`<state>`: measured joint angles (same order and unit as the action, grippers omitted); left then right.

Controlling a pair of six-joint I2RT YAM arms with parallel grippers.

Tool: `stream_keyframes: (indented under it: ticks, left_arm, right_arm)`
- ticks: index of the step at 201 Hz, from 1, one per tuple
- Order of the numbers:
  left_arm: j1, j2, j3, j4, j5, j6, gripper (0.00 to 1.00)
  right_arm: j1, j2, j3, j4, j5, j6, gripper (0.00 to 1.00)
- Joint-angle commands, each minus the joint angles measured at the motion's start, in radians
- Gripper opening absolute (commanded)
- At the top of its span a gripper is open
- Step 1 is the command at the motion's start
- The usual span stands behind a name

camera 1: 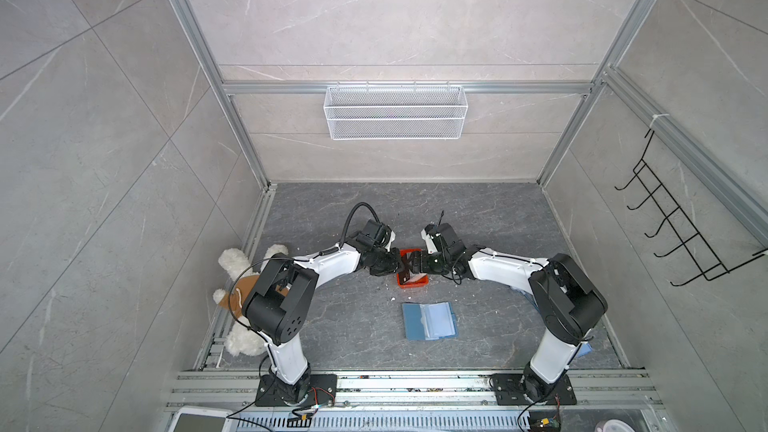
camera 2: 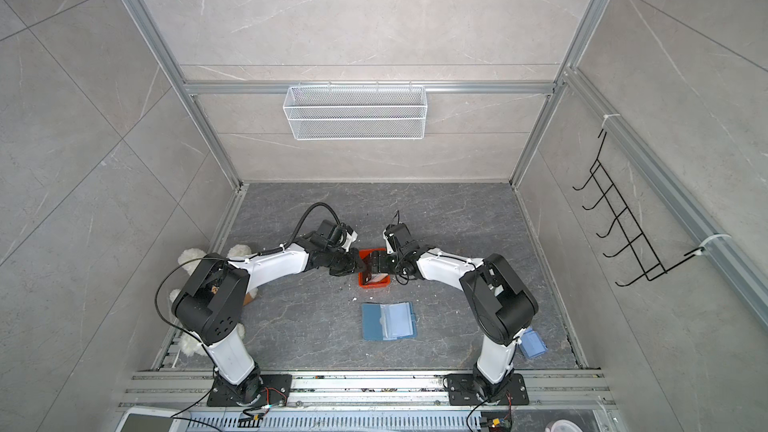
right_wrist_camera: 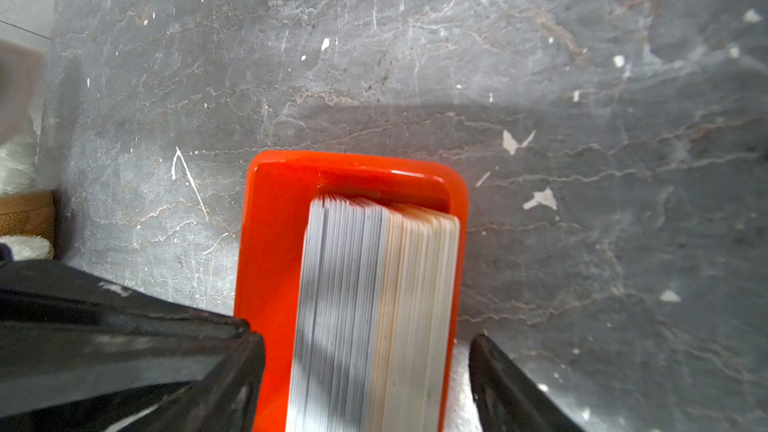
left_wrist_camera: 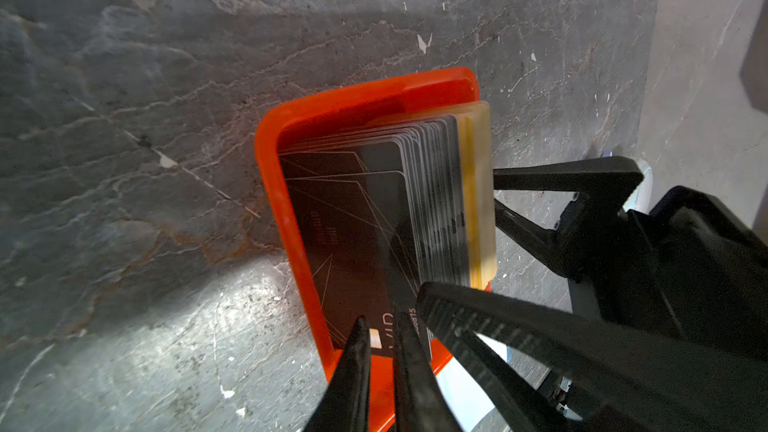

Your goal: Put the credit cards into the card holder

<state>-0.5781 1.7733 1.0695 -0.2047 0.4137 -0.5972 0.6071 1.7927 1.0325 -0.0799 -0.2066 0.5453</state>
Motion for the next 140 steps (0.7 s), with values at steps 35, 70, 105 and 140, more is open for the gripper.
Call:
stream_keyframes:
  ticks: [35,70,105,140]
  left_arm:
    - [0.003,0.019,0.038,-0.014,-0.009,0.022,0.13]
    - [0.003,0.029,0.040,-0.015,-0.010,0.021,0.11]
    - [0.004,0.043,0.041,-0.015,-0.012,0.023,0.09]
    - [0.002,0.049,0.040,-0.015,-0.012,0.022,0.09]
  right_arm:
    - [-0.002,0.052,0.052,-0.059,-0.011,-0.027,0.80]
    - [0.004,0.068,0.069,-0.085,-0.004,-0.046,0.80]
    - [0.006,0.073,0.077,-0.106,0.018,-0.055,0.80]
    - [0.007,0.067,0.069,-0.104,0.029,-0.054,0.81]
